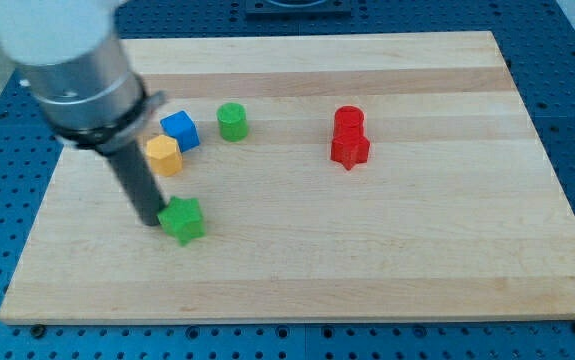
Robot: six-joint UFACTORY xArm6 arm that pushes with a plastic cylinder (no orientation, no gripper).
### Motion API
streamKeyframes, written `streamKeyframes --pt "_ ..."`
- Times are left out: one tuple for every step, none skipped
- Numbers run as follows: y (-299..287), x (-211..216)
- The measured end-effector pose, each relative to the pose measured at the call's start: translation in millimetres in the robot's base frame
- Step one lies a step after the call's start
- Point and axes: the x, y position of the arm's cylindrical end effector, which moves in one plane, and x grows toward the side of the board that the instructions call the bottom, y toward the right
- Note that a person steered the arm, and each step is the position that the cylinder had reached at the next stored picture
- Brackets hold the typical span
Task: Place the green circle towards top left of green star
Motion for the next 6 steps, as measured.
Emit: streamKeyframes --pt "49.0 20.7" --pt "56.9 3.5" --pt "56.9 -41.2" --pt "69.6 -72.4" --pt "85.6 -105.7" --pt "99.4 -142.9"
